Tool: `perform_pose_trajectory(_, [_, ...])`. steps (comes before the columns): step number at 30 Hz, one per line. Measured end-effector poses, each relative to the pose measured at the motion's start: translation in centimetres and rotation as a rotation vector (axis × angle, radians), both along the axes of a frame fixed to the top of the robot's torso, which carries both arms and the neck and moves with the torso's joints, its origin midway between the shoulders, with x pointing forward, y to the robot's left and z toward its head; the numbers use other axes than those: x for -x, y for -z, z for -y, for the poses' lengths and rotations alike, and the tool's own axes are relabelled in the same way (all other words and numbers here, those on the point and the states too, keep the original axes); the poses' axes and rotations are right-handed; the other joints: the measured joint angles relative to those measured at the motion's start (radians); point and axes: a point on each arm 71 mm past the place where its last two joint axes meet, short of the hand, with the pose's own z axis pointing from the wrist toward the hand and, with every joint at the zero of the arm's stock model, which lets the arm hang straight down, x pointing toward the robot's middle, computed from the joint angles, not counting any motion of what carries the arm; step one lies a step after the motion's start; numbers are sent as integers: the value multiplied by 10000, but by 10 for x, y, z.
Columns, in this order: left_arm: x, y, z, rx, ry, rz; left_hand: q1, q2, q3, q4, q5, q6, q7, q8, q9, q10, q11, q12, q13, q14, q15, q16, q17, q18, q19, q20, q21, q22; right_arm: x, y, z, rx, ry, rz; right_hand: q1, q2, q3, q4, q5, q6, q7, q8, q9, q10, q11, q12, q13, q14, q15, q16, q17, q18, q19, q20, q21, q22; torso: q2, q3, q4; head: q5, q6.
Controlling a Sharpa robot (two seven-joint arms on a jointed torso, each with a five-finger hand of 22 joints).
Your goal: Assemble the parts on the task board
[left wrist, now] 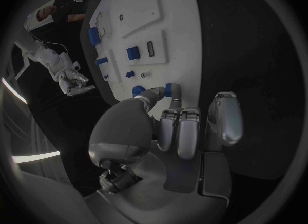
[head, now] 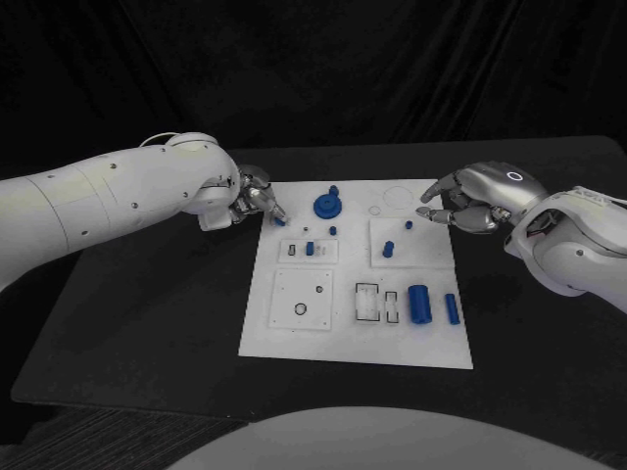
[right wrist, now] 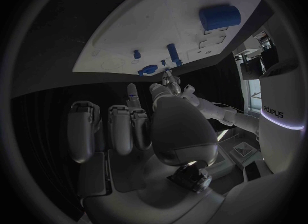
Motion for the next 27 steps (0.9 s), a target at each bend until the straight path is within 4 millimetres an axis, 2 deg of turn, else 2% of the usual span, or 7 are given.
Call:
perform_pose_trajectory(2, [1, 0, -1, 28, 2, 10, -68, -68, 154, -3, 2, 57, -49, 57, 41, 0, 0, 0, 0, 0, 0, 0, 0, 0, 0, 0, 59, 0, 0, 0, 0, 10, 3, -13, 0, 0, 40, -40, 0, 0, 0, 0, 0, 0, 0, 0, 0, 0, 0, 0, 0, 0, 0, 0, 0, 0, -4, 0, 0, 10, 0])
perform_pose_trajectory(3, [2, 0, -2, 45, 6, 16, -82, -82, 312, -126, 2, 94, -20, 59, 46, 0, 0, 0, 0, 0, 0, 0, -1, 0, 3, -2, 80, 0, 0, 0, 0, 14, 5, -20, 0, 0, 40, -40, 4, 0, 0, -4, 0, 0, 0, 0, 0, 0, 0, 0, 0, 0, 0, 0, 0, 0, -5, 0, 0, 15, 0])
perform_pose_trajectory(9, [11, -1, -4, 195, 149, 15, -155, -153, 355, -87, 2, 126, -20, 110, 78, 35, -36, 0, 0, 0, 0, 0, -1, -1, 38, -37, 117, 0, 0, 1, 1, 46, 28, -65, 121, 11, 138, -83, 150, 0, 0, -70, -1, -26, 47, 0, 0, 0, 0, 0, 0, 0, 0, 0, -11, -1, -6, -6, -4, 36, 0])
perform_pose_trajectory(19, [32, -22, 6, 194, 824, -77, -332, -326, 617, -210, -195, 200, -55, 116, 103, 4, -67, 0, 0, 37, -38, 0, -2, 0, 133, -90, 195, -1, 0, 2, 2, 84, 88, -124, 223, 14, 192, -137, 267, 0, 0, -130, -1, -11, 65, 0, 0, 0, 0, 0, 0, 0, 0, 0, -46, -2, -12, -9, -9, 56, 0])
perform_pose_trajectory(22, [41, -24, 9, 115, 955, -181, -387, -380, 678, -215, -273, 248, -102, 116, 103, 4, -67, 0, 0, 37, -38, 0, -2, 0, 132, -90, 195, -1, 0, 2, 1, 83, 88, -138, 223, 14, 247, -136, 343, 36, 36, -130, -1, -11, 64, 0, 0, 0, 0, 0, 0, -1, 0, 0, -46, -2, -18, 1, -3, 37, 0])
perform_pose_trajectory(23, [43, -25, 10, 84, 970, -211, -398, -391, 801, -336, -284, 249, -101, 116, 103, 4, -67, 0, 0, 37, -38, 0, -2, -1, 133, -90, 195, -1, 0, 2, 1, 83, 89, -142, 223, 14, 247, -136, 343, 36, 36, -130, -1, -11, 64, 0, 0, 0, 0, 0, 0, 0, 0, 0, -46, -3, -22, 8, -2, 35, 0])
perform_pose_trajectory(27, [52, -25, 13, -36, 1020, -306, -495, -379, 827, -311, -284, 269, -82, 116, 92, 4, -67, 0, 0, 37, -38, 0, -3, -1, 132, -90, 195, -1, 1, 2, 1, 81, 101, -153, 226, 10, 247, -136, 343, 36, 36, -130, -1, -11, 64, 0, 0, 0, 0, 0, 0, 0, 0, 0, -46, -3, -22, 28, 4, 51, 0])
